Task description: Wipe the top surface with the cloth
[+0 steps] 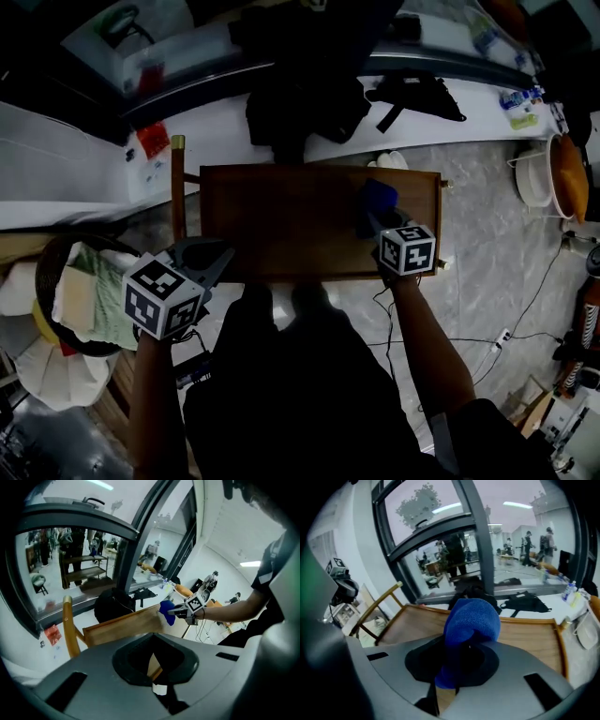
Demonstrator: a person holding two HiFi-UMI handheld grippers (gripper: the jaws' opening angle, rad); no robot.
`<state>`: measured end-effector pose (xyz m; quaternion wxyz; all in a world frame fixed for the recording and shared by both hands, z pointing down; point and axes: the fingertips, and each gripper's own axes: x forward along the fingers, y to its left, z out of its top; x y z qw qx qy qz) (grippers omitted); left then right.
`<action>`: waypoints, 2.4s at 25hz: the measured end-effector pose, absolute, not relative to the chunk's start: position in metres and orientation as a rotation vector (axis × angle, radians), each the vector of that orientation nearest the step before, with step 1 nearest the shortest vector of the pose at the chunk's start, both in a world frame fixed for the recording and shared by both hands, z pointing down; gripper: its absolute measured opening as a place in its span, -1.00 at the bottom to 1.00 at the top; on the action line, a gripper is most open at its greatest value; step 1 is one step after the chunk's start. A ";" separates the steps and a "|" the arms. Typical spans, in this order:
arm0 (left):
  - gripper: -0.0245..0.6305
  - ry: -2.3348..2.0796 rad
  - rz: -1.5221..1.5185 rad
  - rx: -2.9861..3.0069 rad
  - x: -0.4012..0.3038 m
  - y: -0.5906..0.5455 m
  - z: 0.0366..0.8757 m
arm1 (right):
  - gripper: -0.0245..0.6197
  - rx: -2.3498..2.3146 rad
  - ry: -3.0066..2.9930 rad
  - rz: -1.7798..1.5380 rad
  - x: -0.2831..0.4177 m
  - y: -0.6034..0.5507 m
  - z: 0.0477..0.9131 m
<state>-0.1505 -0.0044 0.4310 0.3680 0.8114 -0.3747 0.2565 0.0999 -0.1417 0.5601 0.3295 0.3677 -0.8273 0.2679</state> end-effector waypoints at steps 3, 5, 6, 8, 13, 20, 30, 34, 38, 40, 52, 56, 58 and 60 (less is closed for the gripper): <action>-0.90 -0.979 0.659 2.061 -0.183 0.011 0.433 | -0.73 0.793 -2.295 0.732 -0.009 -0.113 0.546; -0.90 -0.981 0.667 2.052 -0.202 0.019 0.436 | -0.73 0.700 -2.366 0.764 -0.078 -0.098 0.541; -0.90 -0.982 0.669 2.046 -0.212 0.023 0.438 | -0.73 0.659 -2.392 0.775 -0.109 -0.091 0.540; -0.90 -0.987 0.671 2.036 -0.230 0.029 0.441 | -0.73 0.589 -2.422 0.785 -0.164 -0.079 0.545; -0.90 -0.980 0.702 2.033 -0.262 0.042 0.447 | -0.73 0.477 -2.402 0.816 -0.250 -0.051 0.578; -0.90 -0.981 0.740 2.027 -0.280 0.052 0.460 | -0.73 0.524 -2.292 0.801 -0.265 -0.037 0.623; -0.90 -1.001 0.751 2.007 -0.259 0.033 0.468 | -0.73 0.501 -2.246 0.703 -0.238 -0.041 0.633; -0.90 -1.023 0.765 2.010 -0.239 0.017 0.465 | -0.73 0.539 -2.235 0.715 -0.206 -0.053 0.633; -0.90 -1.044 0.754 1.975 -0.211 0.003 0.469 | -0.73 0.581 -2.216 0.720 -0.161 -0.066 0.633; -0.90 -1.037 0.738 1.975 -0.192 -0.005 0.468 | -0.73 0.600 -2.206 0.729 -0.136 -0.073 0.634; -0.90 -0.911 0.814 2.086 -0.064 -0.048 0.467 | -0.73 0.750 -2.170 0.751 0.006 -0.117 0.630; -0.90 -0.890 0.824 2.105 -0.034 -0.060 0.468 | -0.73 0.800 -2.155 0.753 0.049 -0.129 0.629; -0.90 -0.879 0.829 2.115 -0.019 -0.065 0.468 | -0.73 0.833 -2.147 0.753 0.072 -0.136 0.628; -0.90 -0.866 0.832 2.125 -0.005 -0.069 0.468 | -0.73 0.871 -2.136 0.756 0.096 -0.143 0.627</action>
